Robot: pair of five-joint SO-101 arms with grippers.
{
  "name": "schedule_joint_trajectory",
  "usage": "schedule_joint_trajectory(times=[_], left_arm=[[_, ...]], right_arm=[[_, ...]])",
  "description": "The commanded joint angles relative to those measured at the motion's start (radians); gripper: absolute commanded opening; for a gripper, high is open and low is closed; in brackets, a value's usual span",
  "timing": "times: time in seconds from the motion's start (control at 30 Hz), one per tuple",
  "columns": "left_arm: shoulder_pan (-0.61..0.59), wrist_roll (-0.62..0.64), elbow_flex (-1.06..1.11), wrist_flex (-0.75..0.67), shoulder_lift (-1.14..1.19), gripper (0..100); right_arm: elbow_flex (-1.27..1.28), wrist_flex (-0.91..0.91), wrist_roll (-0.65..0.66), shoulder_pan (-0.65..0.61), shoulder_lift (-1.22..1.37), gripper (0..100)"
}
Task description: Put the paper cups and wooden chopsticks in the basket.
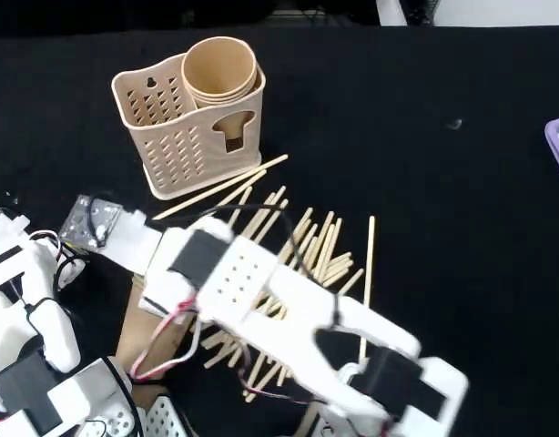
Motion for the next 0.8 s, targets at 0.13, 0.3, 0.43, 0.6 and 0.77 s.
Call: schedule_joint_trajectory(times=[0.13,0.3,0.43,0.6,0.77], left_arm=[[-0.022,0.011,-0.042,0.002,0.002,24],[-0.022,0.011,-0.044,0.002,0.002,24],[-0.022,0.011,-0.044,0.002,0.002,24],[-0.022,0.009,-0.042,0.002,0.002,24],[-0.022,0.009,-0.042,0.002,0.002,24]], right_arm=[[-0.013,0.114,-0.008,0.253,-0.291,1.1],[0.082,0.106,-0.018,0.241,-0.377,1.5],[0.282,-0.138,-0.101,0.115,-0.366,8.5],[0.464,-0.433,-0.199,0.051,-0.285,28.4],[0.409,-0.413,-0.201,-0.005,-0.257,36.0]])
